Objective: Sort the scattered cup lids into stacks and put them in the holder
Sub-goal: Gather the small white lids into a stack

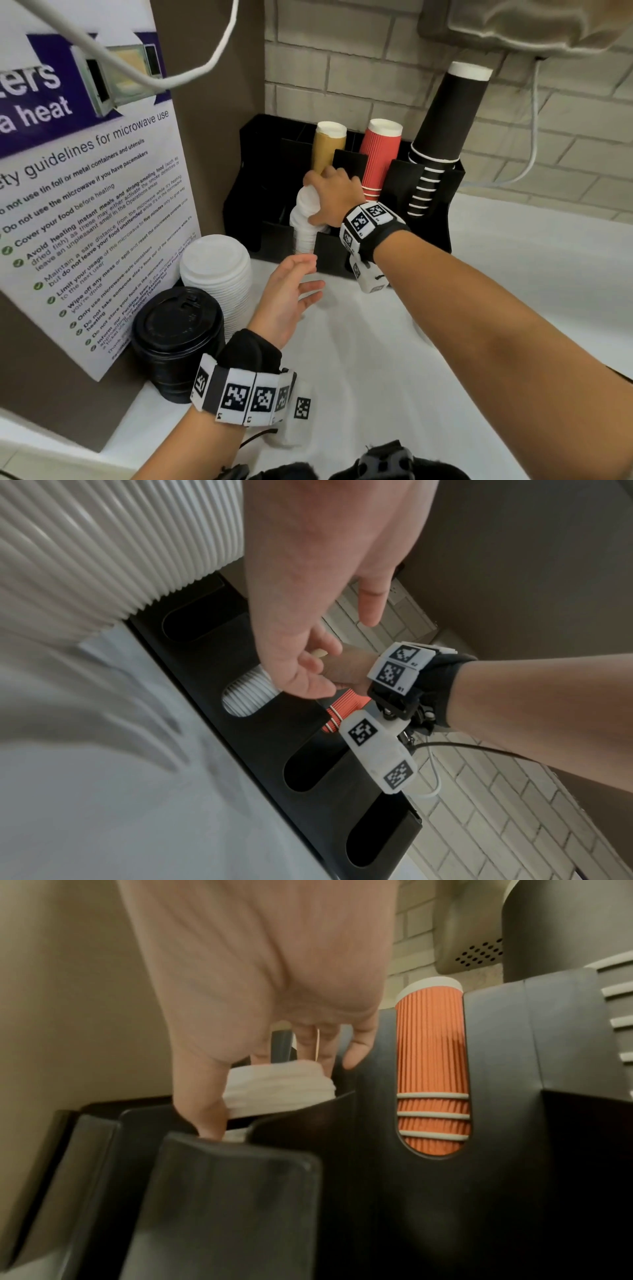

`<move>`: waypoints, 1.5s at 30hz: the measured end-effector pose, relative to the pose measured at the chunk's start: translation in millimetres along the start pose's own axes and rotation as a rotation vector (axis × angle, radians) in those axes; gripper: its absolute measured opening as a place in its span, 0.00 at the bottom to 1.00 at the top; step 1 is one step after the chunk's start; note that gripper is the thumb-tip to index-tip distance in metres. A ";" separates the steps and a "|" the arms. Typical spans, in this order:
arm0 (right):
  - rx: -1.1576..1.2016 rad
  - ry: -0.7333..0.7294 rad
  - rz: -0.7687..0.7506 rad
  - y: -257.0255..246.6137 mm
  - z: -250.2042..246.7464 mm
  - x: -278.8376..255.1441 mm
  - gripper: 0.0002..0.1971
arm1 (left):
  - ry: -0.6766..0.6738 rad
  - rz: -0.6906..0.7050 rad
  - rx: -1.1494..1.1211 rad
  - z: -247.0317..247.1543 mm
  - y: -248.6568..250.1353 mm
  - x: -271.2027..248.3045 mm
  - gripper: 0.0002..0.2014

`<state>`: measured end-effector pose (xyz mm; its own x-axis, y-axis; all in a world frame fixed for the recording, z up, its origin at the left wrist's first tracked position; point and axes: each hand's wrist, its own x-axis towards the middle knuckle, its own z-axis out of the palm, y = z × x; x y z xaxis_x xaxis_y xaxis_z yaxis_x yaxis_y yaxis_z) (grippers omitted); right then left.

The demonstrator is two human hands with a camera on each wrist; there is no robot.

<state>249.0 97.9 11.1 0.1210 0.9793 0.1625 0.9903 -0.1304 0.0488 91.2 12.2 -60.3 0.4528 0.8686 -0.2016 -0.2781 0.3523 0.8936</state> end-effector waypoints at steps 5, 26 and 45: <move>0.078 0.083 0.012 -1.0 -7.2 0.2 0.37 | 0.001 -0.001 -0.001 -0.7 0.5 0.1 0.06; -0.091 -0.263 -0.108 -12.8 4.1 0.5 0.38 | -0.010 0.005 0.000 -1.1 0.7 2.0 0.06; 0.013 -0.230 -0.019 -23.8 0.3 -23.9 0.30 | -0.002 0.032 -0.009 -6.5 4.3 0.5 0.07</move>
<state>222.5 77.6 5.8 0.1136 0.9912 -0.0678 0.9931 -0.1113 0.0370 84.7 16.5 -59.2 0.4453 0.8788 -0.1716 -0.3002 0.3271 0.8960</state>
